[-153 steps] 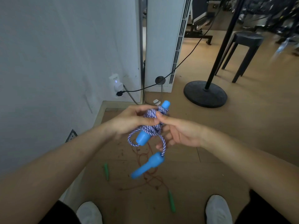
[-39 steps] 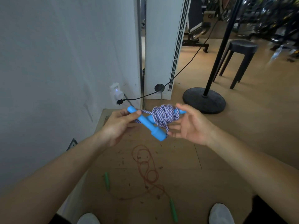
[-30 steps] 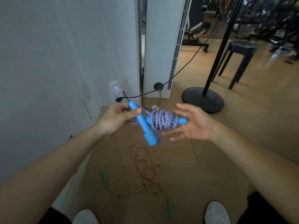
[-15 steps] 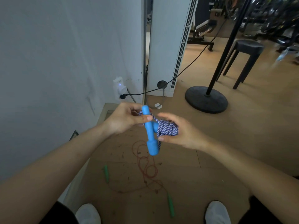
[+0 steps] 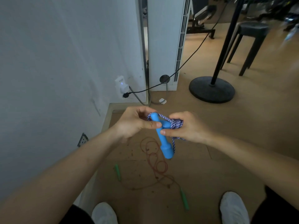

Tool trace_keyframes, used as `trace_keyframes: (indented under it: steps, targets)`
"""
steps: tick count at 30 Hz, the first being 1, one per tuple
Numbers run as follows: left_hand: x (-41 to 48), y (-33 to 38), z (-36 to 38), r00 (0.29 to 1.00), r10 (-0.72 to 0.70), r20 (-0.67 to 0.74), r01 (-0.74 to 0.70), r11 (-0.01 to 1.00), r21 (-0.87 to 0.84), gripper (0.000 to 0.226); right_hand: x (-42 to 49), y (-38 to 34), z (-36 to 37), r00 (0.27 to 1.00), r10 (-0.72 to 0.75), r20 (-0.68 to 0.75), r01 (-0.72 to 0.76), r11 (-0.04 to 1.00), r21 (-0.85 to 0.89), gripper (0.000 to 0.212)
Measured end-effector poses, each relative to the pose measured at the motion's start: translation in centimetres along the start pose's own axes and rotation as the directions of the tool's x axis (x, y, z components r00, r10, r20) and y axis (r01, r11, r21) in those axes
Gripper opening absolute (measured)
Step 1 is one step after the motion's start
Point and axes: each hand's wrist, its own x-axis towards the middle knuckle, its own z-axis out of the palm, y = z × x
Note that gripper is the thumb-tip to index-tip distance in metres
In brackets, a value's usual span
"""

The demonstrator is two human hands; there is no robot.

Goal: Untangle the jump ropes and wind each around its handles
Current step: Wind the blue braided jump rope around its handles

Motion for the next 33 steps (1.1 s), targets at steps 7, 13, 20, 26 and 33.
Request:
trace_keyframes:
  steps: [7, 13, 20, 26, 33]
  targets:
    - [-0.4, -0.1, 1.1, 0.998, 0.068, -0.002, -0.068, 0.997, 0.027, 0.034, -0.1, -0.3, 0.2, 0.997, 0.029, -0.071, -0.033, 0.998, -0.054, 0.057]
    - [-0.4, -0.3, 0.9, 0.962, 0.273, -0.003, -0.271, 0.956, 0.109, 0.027, 0.2, -0.4, 0.1, 0.994, 0.111, 0.021, -0.113, 0.987, 0.117, 0.046]
    - [-0.4, 0.3, 1.0, 0.951, 0.262, -0.162, -0.26, 0.965, 0.035, 0.022, -0.8, -1.8, 0.5, 0.986, 0.101, 0.135, -0.128, 0.97, 0.209, 0.055]
    - [-0.5, 0.8, 1.4, 0.947, 0.263, -0.184, -0.277, 0.959, -0.053, 0.02, -0.6, -1.8, 0.3, 0.963, 0.252, 0.09, -0.267, 0.872, 0.411, 0.042]
    - [0.1, 0.5, 0.7, 0.989, 0.105, -0.101, -0.119, 0.983, -0.142, 0.022, -0.5, -1.5, 0.1, 0.981, 0.195, 0.009, -0.188, 0.93, 0.315, 0.049]
